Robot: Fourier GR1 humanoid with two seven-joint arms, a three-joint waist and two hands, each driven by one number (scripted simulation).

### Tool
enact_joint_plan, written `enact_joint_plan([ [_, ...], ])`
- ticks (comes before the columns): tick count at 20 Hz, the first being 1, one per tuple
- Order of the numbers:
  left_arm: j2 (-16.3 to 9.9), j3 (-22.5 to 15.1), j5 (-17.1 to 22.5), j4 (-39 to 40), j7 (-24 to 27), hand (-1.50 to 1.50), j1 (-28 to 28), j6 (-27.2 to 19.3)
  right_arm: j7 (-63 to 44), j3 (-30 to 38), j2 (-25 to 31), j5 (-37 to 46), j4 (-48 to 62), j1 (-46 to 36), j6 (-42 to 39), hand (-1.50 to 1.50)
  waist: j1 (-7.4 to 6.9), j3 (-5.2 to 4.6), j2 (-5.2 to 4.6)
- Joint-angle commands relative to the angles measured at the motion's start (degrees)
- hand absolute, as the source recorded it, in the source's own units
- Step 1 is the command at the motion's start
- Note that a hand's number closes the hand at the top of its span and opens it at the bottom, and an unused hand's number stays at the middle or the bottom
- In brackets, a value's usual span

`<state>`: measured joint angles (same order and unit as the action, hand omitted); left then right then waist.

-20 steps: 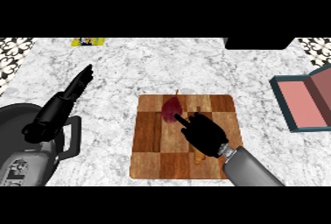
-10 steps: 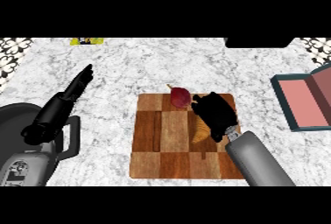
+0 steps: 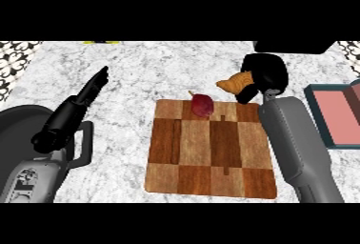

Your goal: Pick the croissant from the cutting board and place it in the cardboard box

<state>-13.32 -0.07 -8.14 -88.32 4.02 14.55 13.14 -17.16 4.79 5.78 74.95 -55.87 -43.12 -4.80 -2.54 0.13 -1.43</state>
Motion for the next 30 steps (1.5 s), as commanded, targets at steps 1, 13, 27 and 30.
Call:
enact_joint_plan([
  [1,-0.76,0.53,0.22,2.19,1.42,0.0,1.59,1.14,-3.89,3.12,2.25,3.08,10.4,-10.3,6.57,1.5,-0.59,-0.11,0.14],
  [13,-0.31,1.49,0.01,1.88,1.72,0.0,-1.68,0.33,-20.62,12.89,8.56,3.98,11.35,-18.29,21.82,1.5,1.47,-0.14,1.0],
  [27,-0.84,2.67,0.62,1.34,0.79,0.0,-1.67,1.71,-14.43,19.77,26.89,-0.53,22.02,-15.94,17.33,1.5,2.32,-0.12,1.24],
  [30,0.43,0.72,-0.62,-2.09,-0.53,0.0,-3.45,0.87,-16.15,21.23,28.36,-2.1,25.8,-17.03,10.66,1.5,1.7,-0.11,1.37],
])
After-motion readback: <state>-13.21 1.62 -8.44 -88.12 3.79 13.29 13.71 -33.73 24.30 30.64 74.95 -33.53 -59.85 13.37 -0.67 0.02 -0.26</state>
